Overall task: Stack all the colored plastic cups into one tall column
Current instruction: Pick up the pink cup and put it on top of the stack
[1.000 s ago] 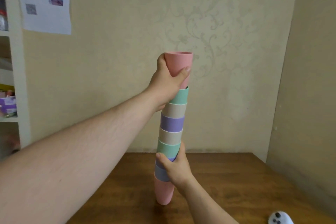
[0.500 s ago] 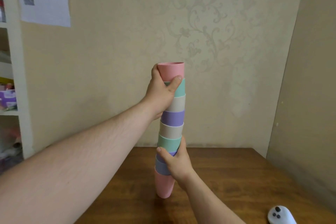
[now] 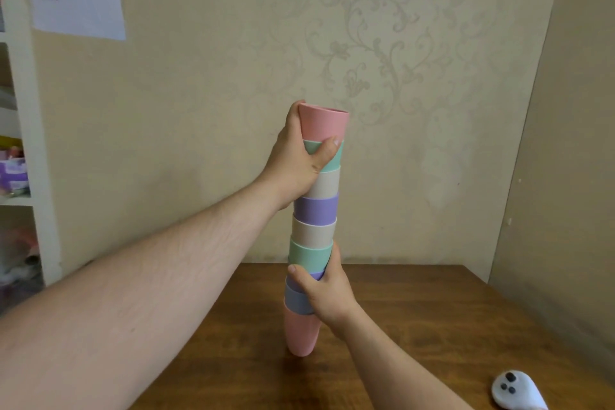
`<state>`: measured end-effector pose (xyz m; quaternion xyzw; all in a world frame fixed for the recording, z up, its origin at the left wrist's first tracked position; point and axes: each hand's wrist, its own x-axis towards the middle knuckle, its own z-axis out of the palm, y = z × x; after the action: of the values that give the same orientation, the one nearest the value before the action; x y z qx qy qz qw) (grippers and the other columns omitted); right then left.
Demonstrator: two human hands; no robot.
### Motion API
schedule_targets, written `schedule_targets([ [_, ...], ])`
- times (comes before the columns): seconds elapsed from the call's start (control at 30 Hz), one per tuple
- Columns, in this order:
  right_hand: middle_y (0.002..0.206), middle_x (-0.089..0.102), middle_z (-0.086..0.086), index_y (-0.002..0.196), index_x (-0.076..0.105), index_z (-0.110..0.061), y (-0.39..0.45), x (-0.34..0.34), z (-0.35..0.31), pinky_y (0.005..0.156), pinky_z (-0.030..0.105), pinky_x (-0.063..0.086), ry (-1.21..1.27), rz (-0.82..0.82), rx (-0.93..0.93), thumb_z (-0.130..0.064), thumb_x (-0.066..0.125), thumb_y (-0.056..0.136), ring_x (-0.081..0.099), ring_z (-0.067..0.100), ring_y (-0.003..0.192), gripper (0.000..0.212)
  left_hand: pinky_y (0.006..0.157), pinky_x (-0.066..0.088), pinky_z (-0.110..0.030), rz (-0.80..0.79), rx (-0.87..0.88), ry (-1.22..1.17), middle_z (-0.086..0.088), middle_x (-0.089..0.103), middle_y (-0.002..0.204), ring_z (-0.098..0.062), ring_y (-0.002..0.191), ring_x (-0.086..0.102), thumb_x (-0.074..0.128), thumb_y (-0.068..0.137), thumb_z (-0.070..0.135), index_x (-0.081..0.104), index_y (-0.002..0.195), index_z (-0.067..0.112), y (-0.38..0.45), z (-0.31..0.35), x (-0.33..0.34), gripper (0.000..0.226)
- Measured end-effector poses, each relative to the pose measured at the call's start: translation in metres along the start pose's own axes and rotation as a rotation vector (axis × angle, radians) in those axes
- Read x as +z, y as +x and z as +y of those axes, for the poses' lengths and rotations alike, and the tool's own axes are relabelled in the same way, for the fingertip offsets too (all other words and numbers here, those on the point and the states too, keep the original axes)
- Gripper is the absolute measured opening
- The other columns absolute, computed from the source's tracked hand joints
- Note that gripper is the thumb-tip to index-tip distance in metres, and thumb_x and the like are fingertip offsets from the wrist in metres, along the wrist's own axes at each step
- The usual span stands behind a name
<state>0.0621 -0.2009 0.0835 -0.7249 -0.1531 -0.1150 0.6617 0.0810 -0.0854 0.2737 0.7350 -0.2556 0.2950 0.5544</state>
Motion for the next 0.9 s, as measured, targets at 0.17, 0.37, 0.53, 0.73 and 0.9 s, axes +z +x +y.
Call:
schedule_targets([
  [0.17,0.124,0.067,-0.009,0.130,0.042,-0.050,0.001,0.001,0.003,0.088,0.027,0.062,-0.017,0.018,-0.003,-0.032,0.083,0.089,0.069,0.011,0.113,0.061,0.101,0.063,-0.049,0.067,-0.149,-0.129,0.010,0.074,0.130,-0.020,0.115,0.076,0.095,0.070,0.051,0.031,0.158,0.041,-0.020,-0.022,0.010,0.110],
  [0.37,0.124,0.068,-0.011,0.130,0.043,-0.051,0.003,-0.001,0.006,0.095,0.034,0.063,-0.054,-0.001,-0.008,-0.034,0.083,0.089,0.070,0.010,0.112,0.060,0.092,0.067,-0.050,0.046,-0.237,-0.049,0.011,0.078,0.107,-0.018,0.096,0.079,0.090,0.059,0.040,0.050,0.134,0.040,-0.028,-0.036,0.022,0.085],
  [0.53,0.126,0.067,-0.012,0.141,0.041,-0.044,0.005,-0.003,0.007,0.093,0.029,0.062,-0.028,-0.025,0.009,-0.032,0.083,0.090,0.069,0.010,0.115,0.067,0.093,0.066,-0.048,0.091,-0.214,-0.031,0.015,0.077,0.111,-0.016,0.099,0.078,0.090,0.062,0.040,0.049,0.139,0.043,-0.032,-0.037,0.023,0.087],
  [0.73,0.127,0.067,-0.014,0.143,0.040,-0.045,0.007,-0.005,0.006,0.096,0.032,0.062,-0.036,-0.033,0.019,-0.035,0.083,0.090,0.068,0.009,0.116,0.070,0.095,0.065,-0.044,0.121,-0.186,-0.105,0.019,0.077,0.114,-0.009,0.101,0.078,0.093,0.068,0.039,0.048,0.142,0.041,-0.035,-0.040,0.022,0.087],
  [0.9,0.133,0.068,-0.025,0.149,0.039,-0.049,-0.017,-0.003,0.048,0.108,0.037,0.055,-0.139,-0.007,0.085,-0.040,0.086,0.083,0.066,-0.003,0.120,0.082,0.093,0.064,-0.039,0.033,-0.280,-0.100,0.024,0.078,0.122,-0.007,0.107,0.078,0.097,0.064,0.051,0.045,0.142,0.053,-0.074,-0.067,0.022,0.093],
])
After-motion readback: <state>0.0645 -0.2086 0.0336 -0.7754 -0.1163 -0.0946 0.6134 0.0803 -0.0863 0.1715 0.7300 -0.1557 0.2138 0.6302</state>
